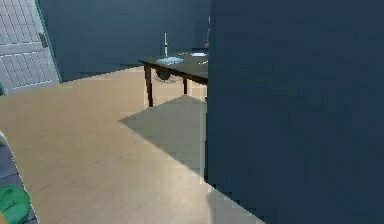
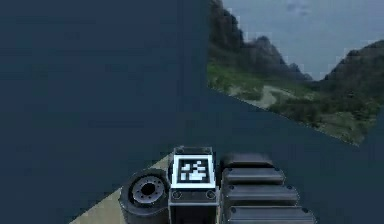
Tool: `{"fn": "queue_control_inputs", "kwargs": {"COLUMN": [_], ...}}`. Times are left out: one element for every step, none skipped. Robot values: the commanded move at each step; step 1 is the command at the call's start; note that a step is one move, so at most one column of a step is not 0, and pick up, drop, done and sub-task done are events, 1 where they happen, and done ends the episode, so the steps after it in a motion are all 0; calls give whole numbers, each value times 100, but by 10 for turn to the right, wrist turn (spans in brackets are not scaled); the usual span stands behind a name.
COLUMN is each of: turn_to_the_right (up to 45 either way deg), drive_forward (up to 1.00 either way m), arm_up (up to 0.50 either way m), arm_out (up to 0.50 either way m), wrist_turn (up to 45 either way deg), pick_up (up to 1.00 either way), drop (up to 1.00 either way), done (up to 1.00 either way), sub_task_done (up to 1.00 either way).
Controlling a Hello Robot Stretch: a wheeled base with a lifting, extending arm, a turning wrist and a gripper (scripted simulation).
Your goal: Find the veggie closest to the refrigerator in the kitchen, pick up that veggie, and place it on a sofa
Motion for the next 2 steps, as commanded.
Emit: {"fn": "queue_control_inputs", "kwargs": {"turn_to_the_right": [0,450], "drive_forward": [5,0], "arm_up": [0,0], "arm_out": [0,0], "wrist_turn": [0,0], "pick_up": [0,0], "drop": [0,0], "done": [0,0], "sub_task_done": [0,0]}}
